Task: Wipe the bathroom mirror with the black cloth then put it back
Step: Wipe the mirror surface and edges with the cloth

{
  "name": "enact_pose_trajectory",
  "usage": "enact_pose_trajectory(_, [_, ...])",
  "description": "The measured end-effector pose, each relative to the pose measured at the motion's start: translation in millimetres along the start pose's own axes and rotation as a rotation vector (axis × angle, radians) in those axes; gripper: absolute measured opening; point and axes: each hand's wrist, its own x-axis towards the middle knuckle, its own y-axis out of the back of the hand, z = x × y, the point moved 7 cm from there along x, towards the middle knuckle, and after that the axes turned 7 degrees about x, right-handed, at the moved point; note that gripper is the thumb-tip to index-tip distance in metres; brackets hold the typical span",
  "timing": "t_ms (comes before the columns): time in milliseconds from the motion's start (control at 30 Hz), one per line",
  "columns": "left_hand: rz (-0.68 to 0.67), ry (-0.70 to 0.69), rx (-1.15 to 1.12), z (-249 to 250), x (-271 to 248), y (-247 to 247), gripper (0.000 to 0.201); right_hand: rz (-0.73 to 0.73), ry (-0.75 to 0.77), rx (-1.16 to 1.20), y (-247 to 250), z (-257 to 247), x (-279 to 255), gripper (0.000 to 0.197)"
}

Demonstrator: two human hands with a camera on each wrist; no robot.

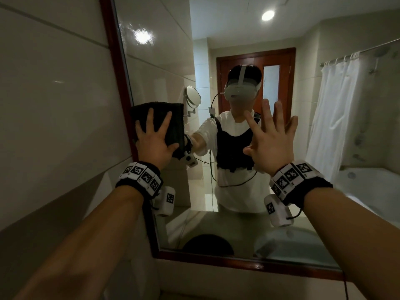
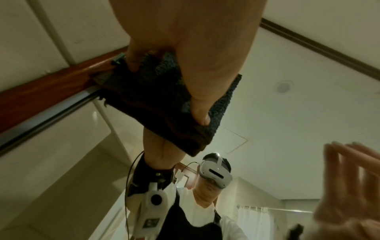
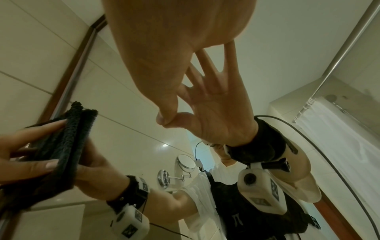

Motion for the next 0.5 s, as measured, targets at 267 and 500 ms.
enact_pose_trajectory(267, [0.002,0.035,0.027,2.7,-58.6,-48.4,0.098,0.019,-0.058,0.028,-1.5,-5.2,-9.4,0.107])
enact_pose_trajectory(500, [-0.052,0.039,0.024,-9.0,-120.8,-102.3,0.097,-0.011,-0.052,0.021,-19.5,-11.4,-40.8,0.108])
